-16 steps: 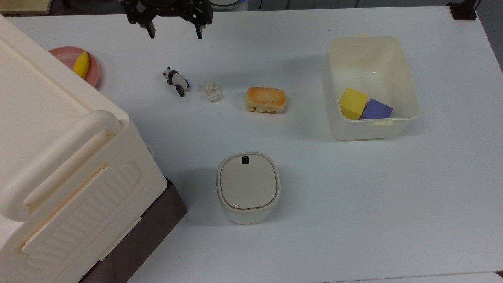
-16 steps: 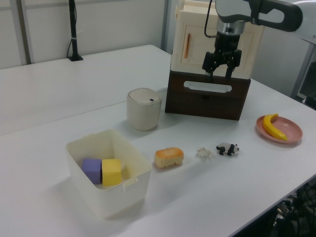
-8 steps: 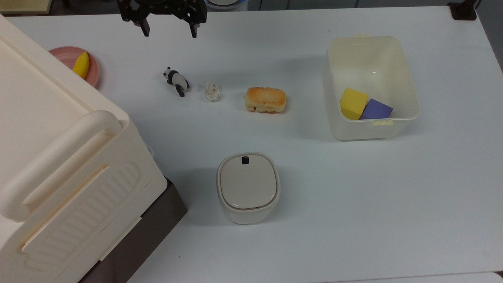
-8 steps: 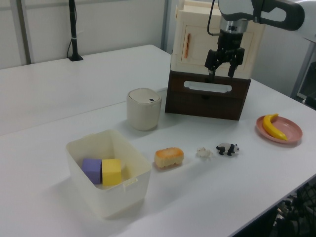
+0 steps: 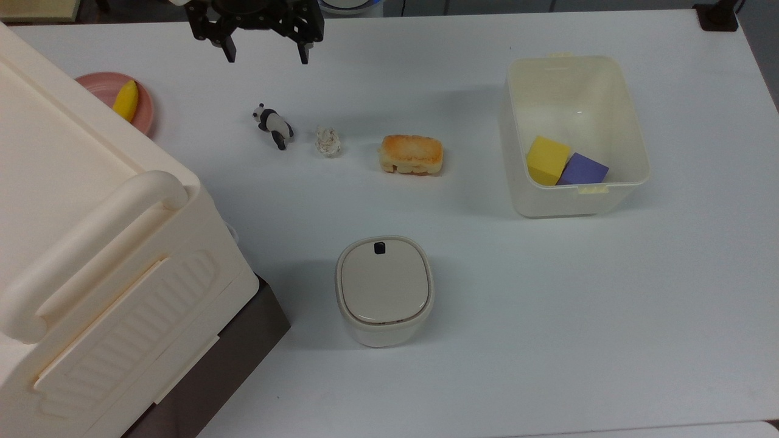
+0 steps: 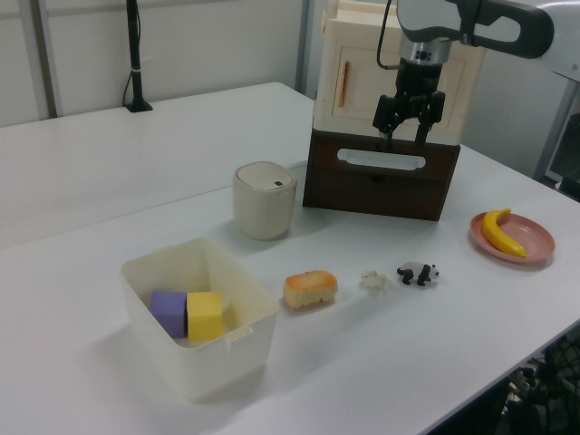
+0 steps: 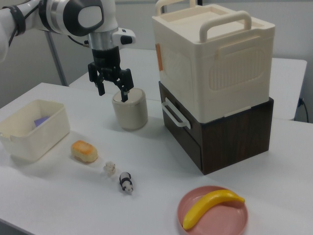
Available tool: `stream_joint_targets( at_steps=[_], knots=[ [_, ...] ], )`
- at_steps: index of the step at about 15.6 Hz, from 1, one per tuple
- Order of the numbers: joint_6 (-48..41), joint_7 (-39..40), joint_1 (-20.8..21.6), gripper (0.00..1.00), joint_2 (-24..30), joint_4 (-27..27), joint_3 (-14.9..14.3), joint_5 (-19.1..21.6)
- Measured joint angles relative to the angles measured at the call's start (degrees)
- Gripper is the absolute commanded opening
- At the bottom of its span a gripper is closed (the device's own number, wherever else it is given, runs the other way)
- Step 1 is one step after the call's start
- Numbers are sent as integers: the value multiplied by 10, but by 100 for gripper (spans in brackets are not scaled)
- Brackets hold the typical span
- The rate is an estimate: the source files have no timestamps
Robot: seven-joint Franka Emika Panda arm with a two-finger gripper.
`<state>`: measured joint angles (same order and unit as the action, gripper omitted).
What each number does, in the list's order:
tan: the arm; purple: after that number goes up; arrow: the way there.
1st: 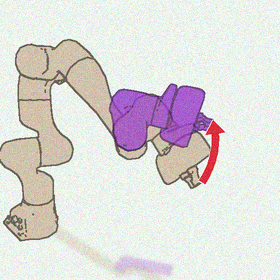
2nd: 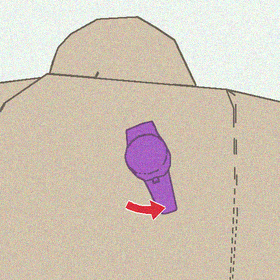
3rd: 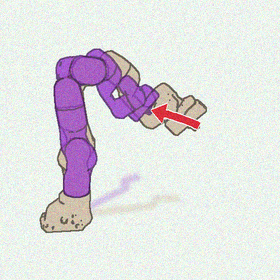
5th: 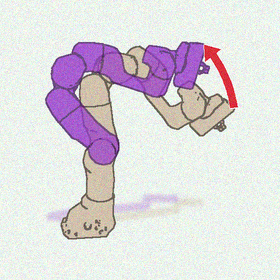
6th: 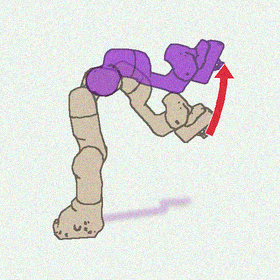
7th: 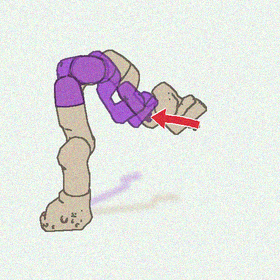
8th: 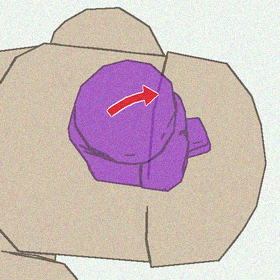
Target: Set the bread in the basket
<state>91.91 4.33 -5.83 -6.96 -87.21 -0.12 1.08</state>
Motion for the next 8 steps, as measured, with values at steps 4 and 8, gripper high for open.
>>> stream_joint_targets(
  at_steps=[4, 8],
  knots=[
    [0, 0, 8, 100, 0, 0, 3, 0],
    [12, 1, 12, 100, 2, -10, 18, 0]
  ],
)
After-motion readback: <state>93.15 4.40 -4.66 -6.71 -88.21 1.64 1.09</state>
